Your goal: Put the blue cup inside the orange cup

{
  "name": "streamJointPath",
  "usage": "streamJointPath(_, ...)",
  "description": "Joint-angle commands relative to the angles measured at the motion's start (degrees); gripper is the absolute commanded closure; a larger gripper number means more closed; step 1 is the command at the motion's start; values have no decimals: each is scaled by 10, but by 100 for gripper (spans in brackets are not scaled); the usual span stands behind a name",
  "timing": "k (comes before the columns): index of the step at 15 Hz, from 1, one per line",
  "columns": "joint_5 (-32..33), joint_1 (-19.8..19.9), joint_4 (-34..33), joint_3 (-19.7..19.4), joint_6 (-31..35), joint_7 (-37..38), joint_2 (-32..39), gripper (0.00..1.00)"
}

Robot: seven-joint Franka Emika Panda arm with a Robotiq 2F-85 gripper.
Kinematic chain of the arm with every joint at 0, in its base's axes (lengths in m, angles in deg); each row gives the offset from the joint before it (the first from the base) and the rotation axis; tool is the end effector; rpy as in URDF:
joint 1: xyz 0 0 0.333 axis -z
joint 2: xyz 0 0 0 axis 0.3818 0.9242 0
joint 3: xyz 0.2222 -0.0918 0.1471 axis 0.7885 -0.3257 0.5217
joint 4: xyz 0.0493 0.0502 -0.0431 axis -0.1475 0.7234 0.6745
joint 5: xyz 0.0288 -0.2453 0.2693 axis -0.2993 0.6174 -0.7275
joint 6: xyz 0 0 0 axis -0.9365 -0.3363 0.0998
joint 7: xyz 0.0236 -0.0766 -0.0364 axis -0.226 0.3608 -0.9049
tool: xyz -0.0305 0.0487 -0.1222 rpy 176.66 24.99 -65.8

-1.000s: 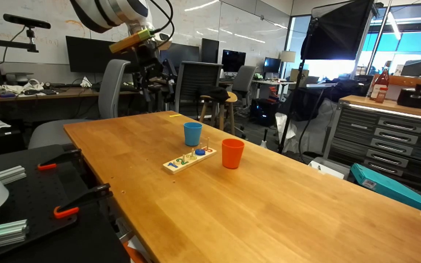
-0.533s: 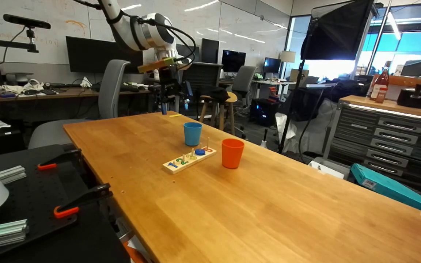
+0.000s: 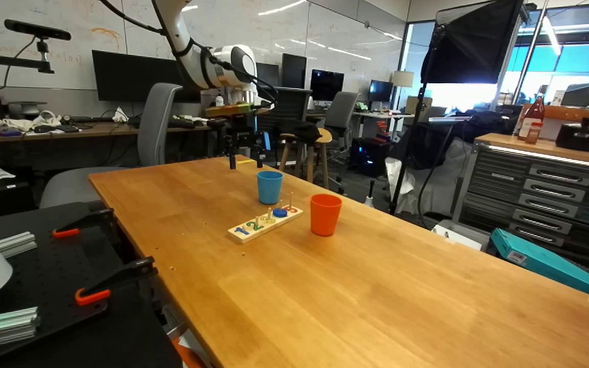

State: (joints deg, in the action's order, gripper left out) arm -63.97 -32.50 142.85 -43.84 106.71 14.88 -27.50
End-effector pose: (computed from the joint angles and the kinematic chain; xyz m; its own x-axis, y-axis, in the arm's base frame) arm 0.5497 0.1581 0.1721 0.8938 0.3954 -0.2114 0.4389 -0.8679 0.2327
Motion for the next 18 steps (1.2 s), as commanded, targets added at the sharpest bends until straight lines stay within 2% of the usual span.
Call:
streamJointPath(1,-34,-19,-82,-18,-38,-27,42,0)
streamJointPath(8,-30,-16,-117,-47,-91,-25,66,0)
streamJointPath(17,-31,-20,-118,-51,-89,-25,103,0)
streamJointPath(18,-29,-22,-118,-52,-86,-25,104,3)
